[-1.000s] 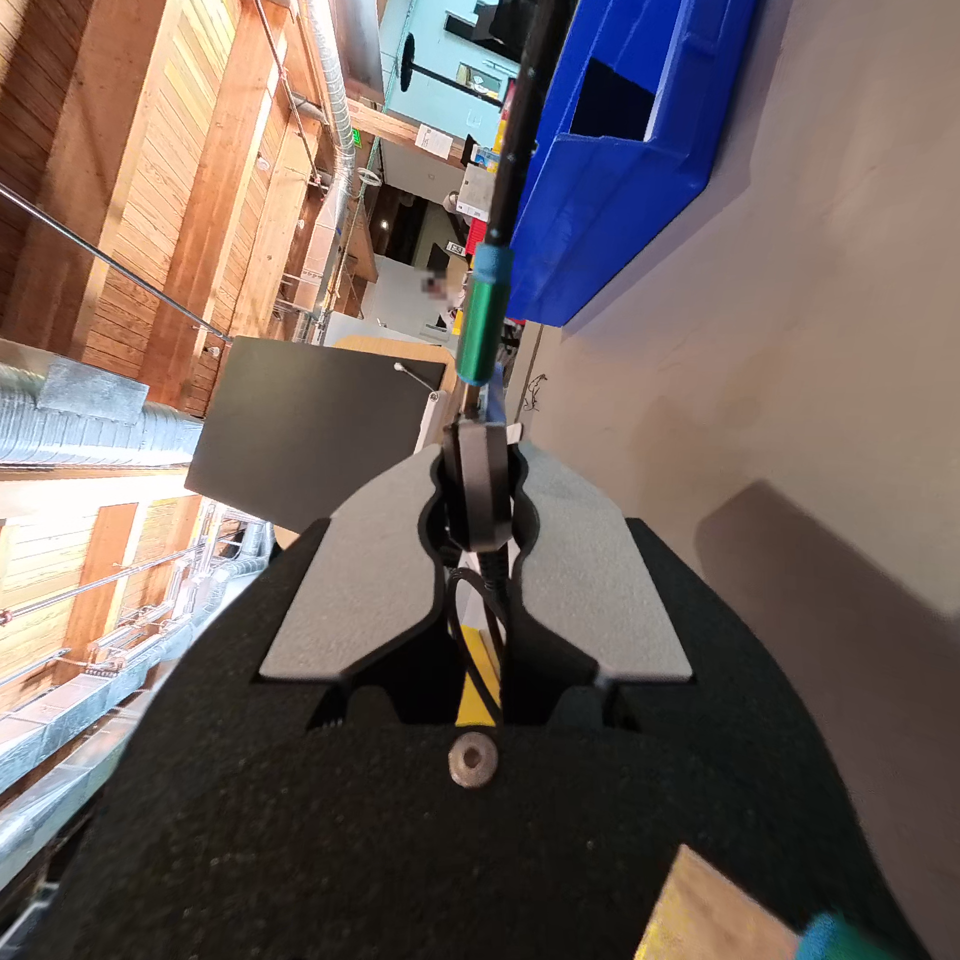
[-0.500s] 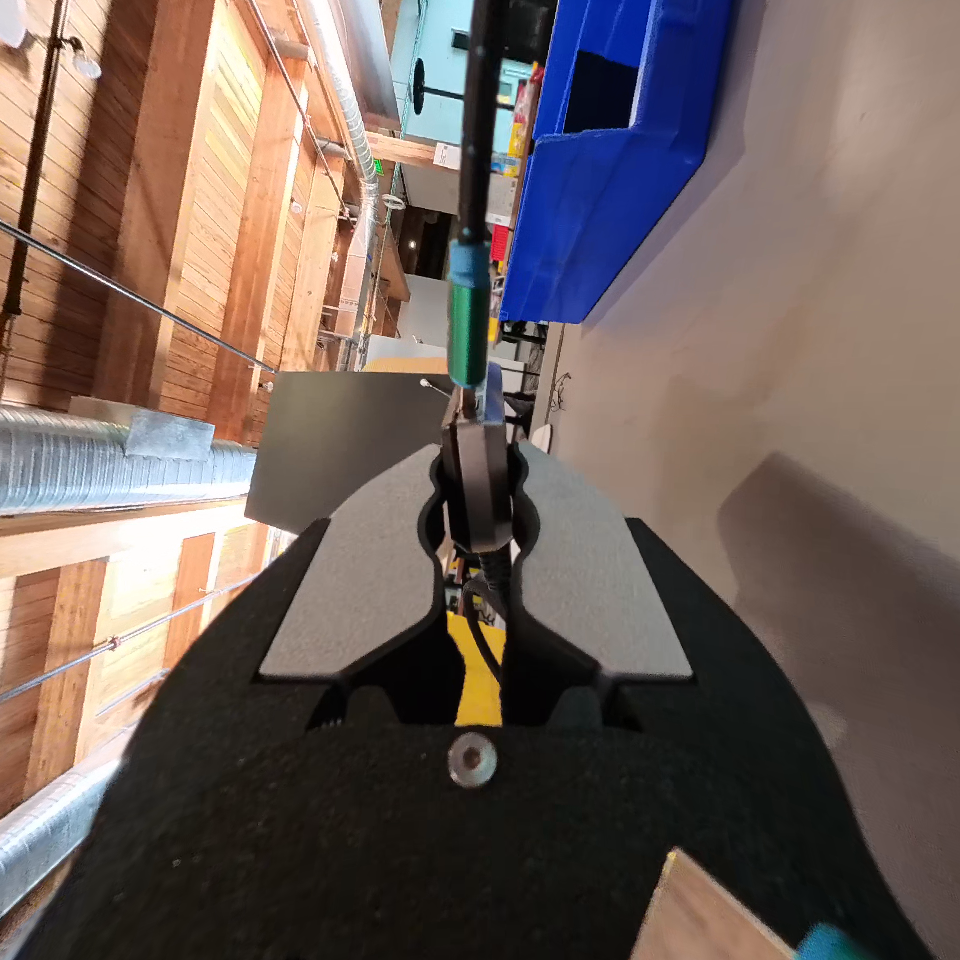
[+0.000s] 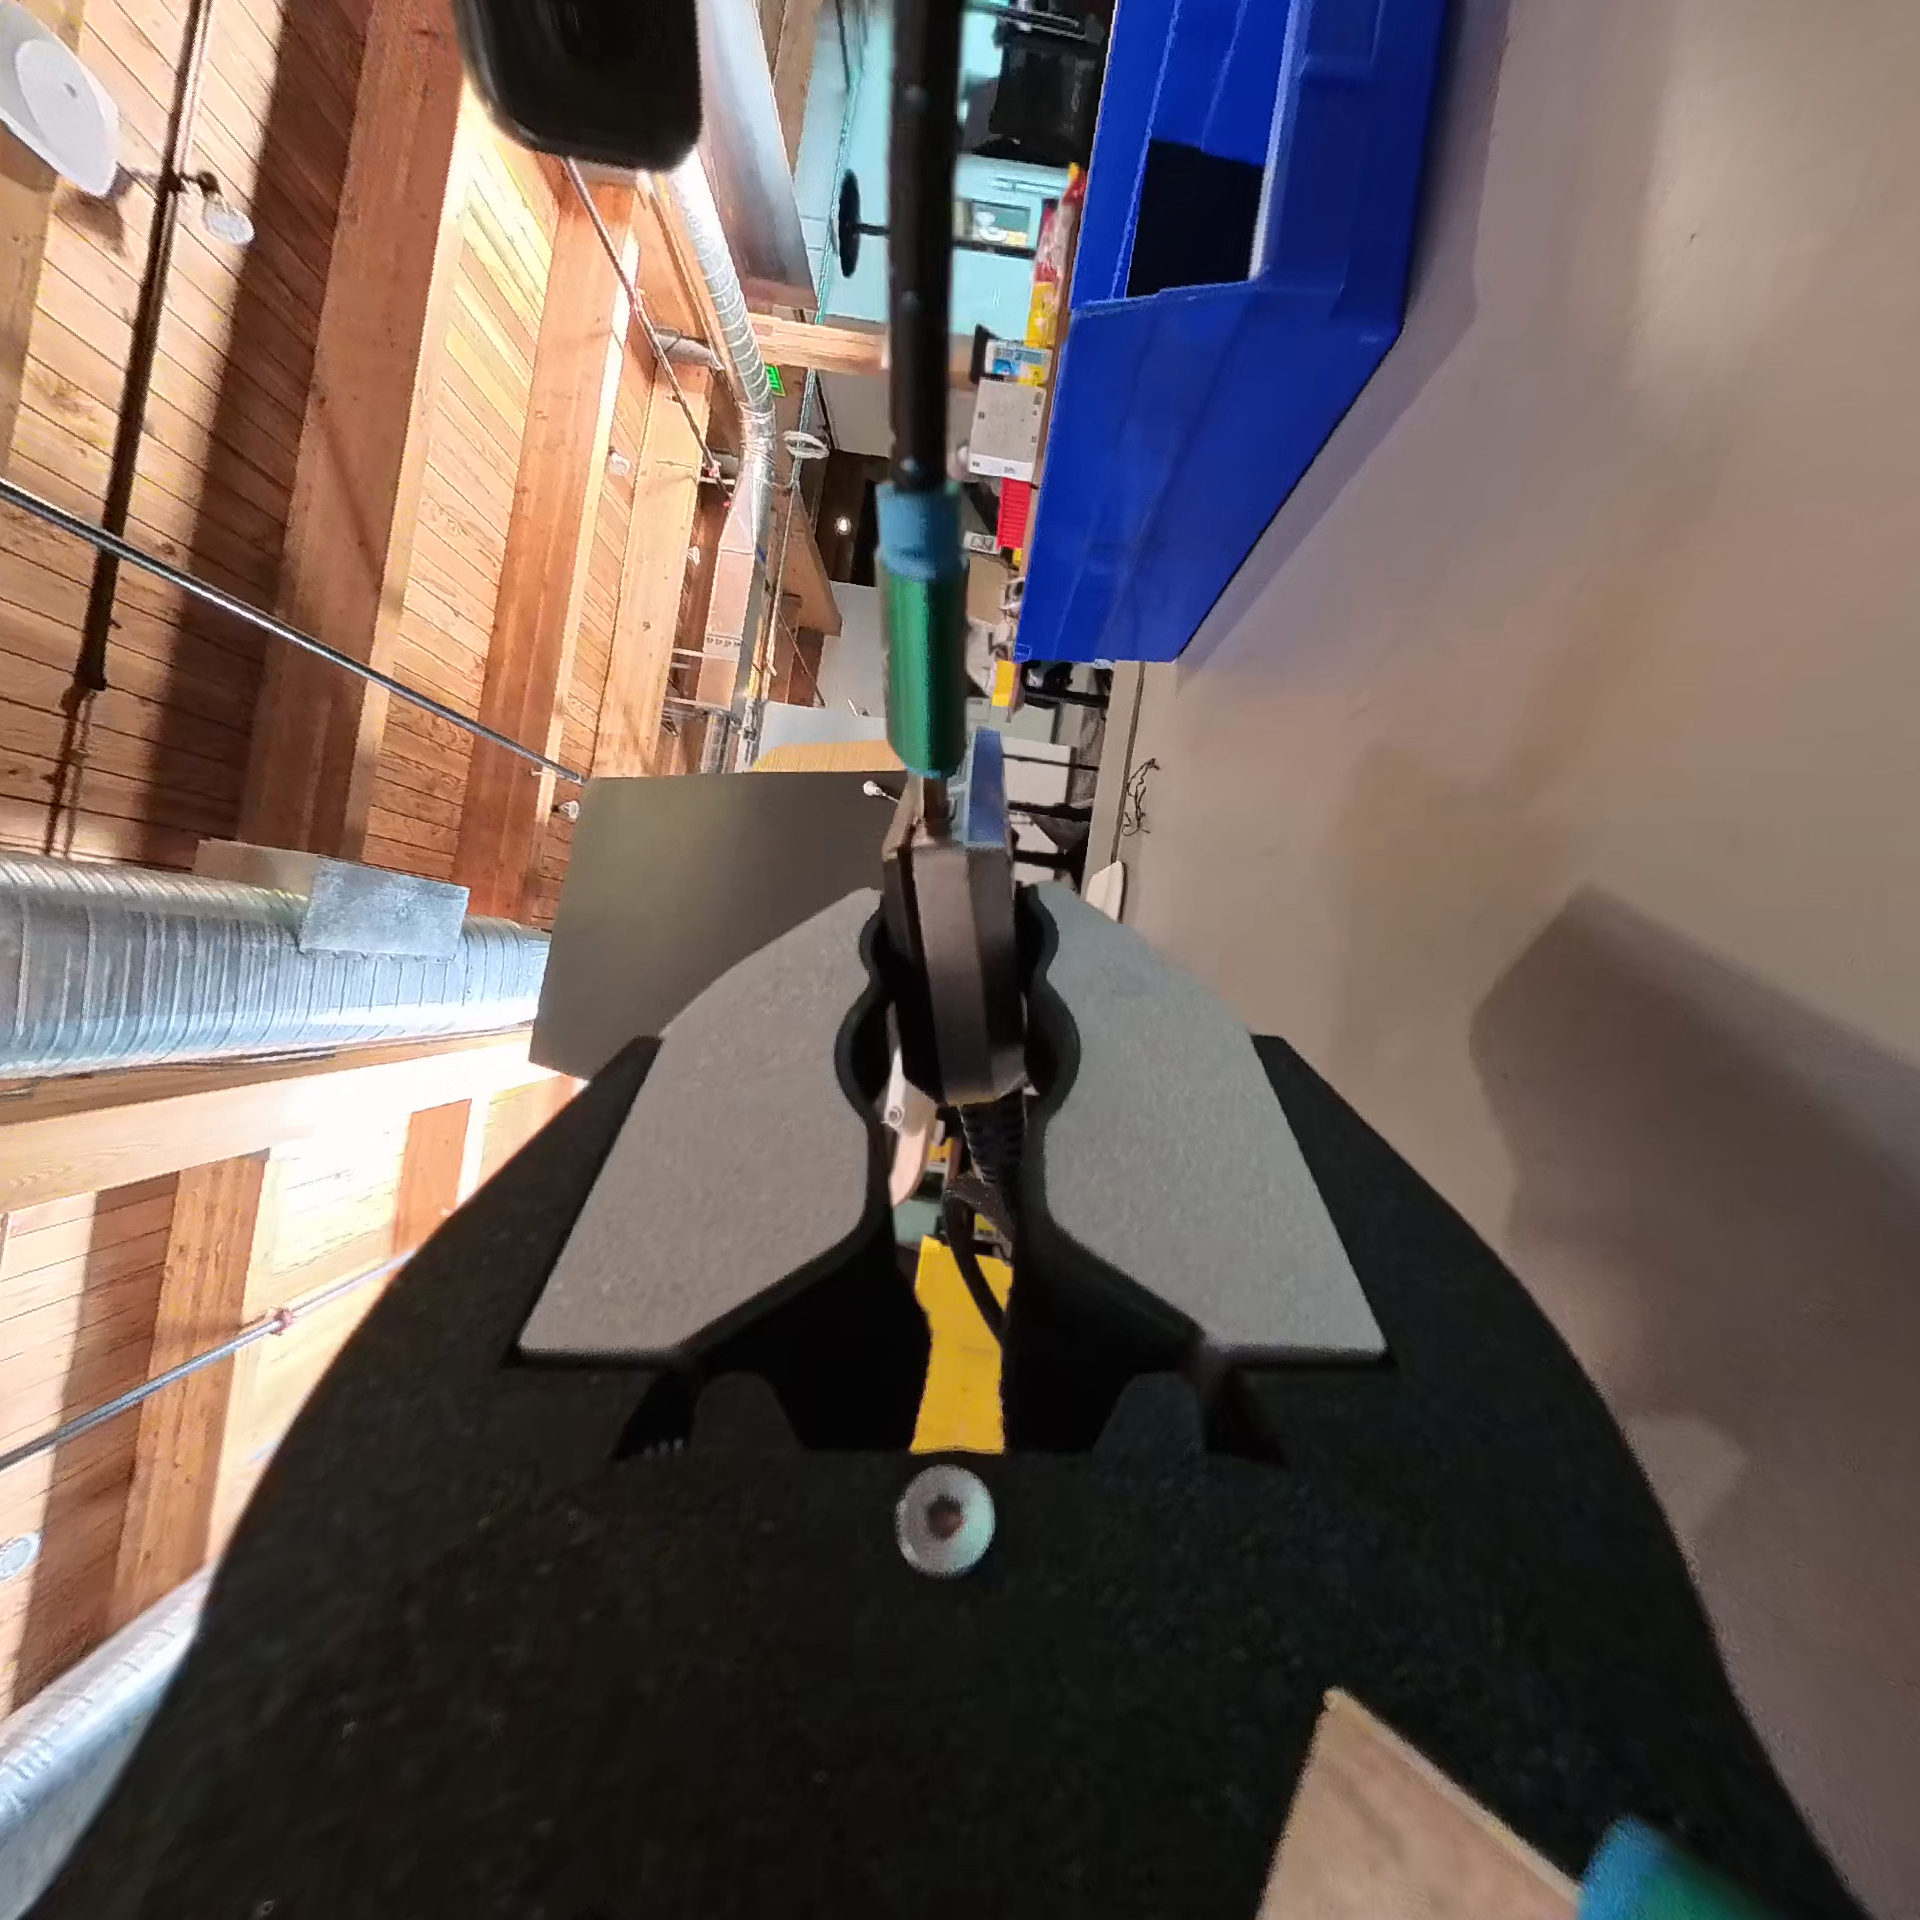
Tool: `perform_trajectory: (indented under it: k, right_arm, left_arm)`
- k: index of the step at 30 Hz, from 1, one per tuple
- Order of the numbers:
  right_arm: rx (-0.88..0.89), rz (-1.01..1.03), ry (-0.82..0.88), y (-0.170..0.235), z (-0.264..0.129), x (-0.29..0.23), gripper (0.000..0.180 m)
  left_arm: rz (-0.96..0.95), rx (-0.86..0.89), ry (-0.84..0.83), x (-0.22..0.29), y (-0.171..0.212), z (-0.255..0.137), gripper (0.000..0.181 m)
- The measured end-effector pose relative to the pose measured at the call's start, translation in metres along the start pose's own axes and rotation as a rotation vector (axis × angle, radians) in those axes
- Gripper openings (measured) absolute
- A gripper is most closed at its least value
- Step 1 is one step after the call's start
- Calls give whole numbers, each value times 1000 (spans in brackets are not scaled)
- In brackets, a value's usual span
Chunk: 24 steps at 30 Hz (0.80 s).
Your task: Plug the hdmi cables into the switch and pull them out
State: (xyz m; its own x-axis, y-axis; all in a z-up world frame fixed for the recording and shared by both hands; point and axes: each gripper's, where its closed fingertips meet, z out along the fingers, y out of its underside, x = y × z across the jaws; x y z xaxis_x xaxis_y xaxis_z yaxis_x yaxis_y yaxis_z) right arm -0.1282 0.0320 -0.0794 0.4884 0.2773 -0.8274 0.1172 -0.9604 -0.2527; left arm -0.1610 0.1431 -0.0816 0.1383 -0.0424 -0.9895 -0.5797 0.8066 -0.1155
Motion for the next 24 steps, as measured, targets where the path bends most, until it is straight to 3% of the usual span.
perform_trajectory:
  k: [7,12,15,18,24]
  right_arm:
    - [47,74,-206,-8,-5,3,6]
    - [157,117,-188,-26,-12,36,7]
    - [269,46,-36,-49,-26,61,7]
    - [318,-43,354,-63,-44,106,6]
    - [376,-331,691,-74,-51,150,7]
  left_arm:
    - [-13,11,-25,-4,4,-1,21]
    - [3,-11,-25,-2,8,5,21]
    - [40,-93,-11,7,20,19,21]
    - [8,-148,-6,10,30,31,20]
    - [-53,-150,18,12,33,30,20]
